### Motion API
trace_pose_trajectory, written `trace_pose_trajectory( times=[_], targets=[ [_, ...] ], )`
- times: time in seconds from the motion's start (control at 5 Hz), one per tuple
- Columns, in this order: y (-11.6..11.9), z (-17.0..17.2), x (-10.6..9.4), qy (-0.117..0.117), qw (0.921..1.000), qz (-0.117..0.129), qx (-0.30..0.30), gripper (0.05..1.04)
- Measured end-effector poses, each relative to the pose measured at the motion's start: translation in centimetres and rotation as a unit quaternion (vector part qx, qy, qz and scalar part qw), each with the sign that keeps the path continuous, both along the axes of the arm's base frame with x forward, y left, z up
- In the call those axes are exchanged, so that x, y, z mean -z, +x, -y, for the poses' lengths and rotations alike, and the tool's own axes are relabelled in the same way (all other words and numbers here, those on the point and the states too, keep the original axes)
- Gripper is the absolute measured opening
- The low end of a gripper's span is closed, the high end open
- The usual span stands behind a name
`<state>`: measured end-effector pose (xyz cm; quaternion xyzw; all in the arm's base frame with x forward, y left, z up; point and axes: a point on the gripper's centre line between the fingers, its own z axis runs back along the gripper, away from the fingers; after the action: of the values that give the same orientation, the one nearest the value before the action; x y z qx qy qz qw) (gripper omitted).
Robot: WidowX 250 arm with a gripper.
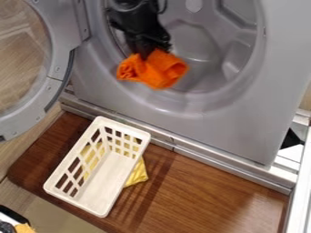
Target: Take the orange cloth out of the basket and put it on the washing machine
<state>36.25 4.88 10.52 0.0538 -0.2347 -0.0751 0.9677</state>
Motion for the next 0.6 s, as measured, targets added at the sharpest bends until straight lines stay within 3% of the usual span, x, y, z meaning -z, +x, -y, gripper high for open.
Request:
trace_pose_trajectory(
  times=[0.6],
  targets=[
    [4.2,1.3,5.1,-0.015,0.9983,-0.043,0.036,0.085]
  ],
)
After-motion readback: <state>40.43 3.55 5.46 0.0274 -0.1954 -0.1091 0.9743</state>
